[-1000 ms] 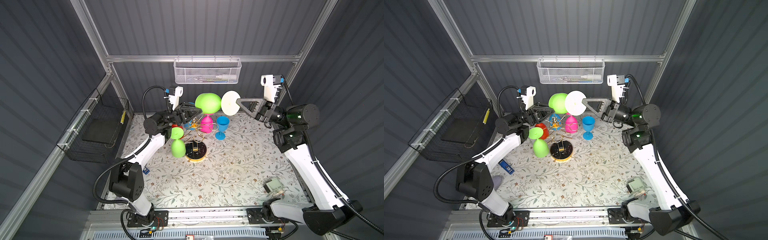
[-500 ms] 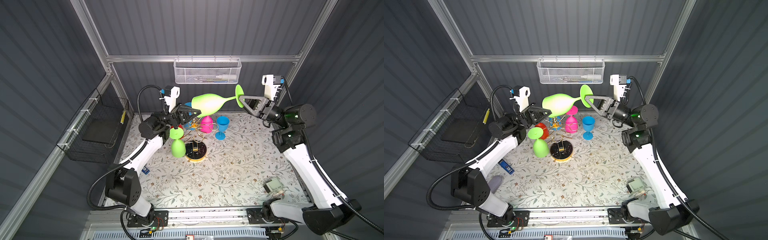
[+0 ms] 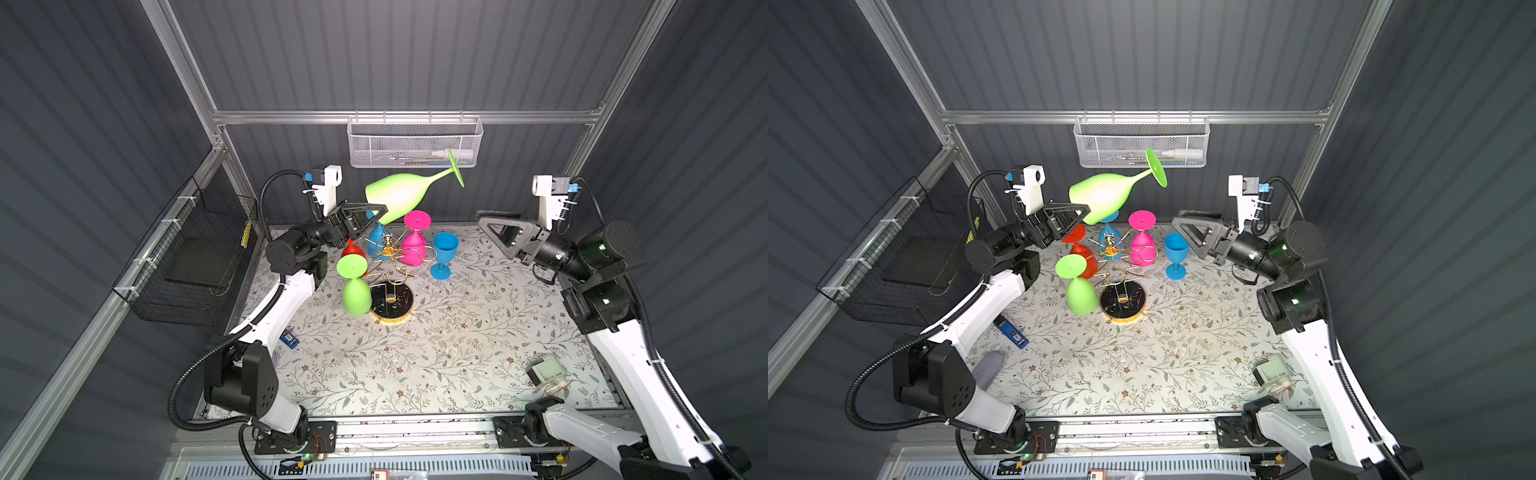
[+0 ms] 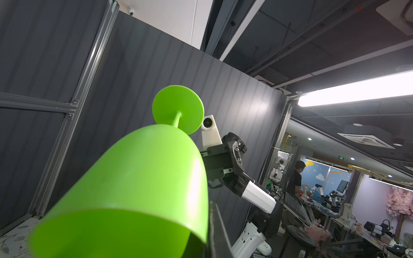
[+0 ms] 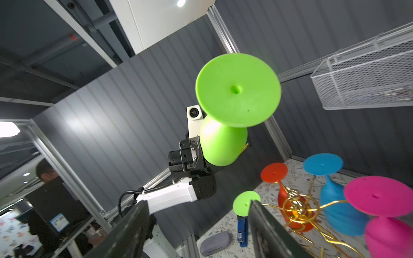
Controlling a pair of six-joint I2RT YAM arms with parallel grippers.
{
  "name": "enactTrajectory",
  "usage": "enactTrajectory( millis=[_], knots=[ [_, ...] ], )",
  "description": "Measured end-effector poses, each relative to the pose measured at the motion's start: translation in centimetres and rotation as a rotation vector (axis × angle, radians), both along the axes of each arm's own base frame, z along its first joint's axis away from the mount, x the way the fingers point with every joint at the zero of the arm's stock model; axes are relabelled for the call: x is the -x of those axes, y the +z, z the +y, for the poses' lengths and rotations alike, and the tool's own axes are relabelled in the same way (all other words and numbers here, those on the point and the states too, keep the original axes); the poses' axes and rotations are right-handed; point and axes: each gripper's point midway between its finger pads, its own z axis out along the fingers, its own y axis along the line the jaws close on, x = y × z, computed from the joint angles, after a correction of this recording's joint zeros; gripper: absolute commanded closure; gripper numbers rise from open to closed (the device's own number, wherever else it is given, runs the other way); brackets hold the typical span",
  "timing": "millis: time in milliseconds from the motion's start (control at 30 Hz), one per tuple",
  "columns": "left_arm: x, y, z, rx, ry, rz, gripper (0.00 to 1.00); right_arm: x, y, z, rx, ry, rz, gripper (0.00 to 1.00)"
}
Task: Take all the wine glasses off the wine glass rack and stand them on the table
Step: 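Open the right gripper and draw it back while the left gripper holds the glass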
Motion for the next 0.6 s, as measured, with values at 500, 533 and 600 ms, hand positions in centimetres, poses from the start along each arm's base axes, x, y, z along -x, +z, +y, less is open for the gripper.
enactTrajectory(
  millis=[500, 533, 600],
  knots=[
    [-3.1, -1.0, -0.5, -0.284, 0.364, 0.059, 1.0, -4.0, -5.9, -4.0, 0.346, -0.403, 0.0, 0.28],
    [-3.1, -1.1, -0.8, -0.303, 0.369, 0.055, 1.0, -4.4, -6.4, -4.1, 0.361, -0.414, 0.014, 0.28],
    [-3.0, -1.2, -2.1, -0.353, 0.373, 0.046, 1.0, -5.2, -7.2, -4.4, 0.392, -0.443, 0.048, 0.28]
  ],
)
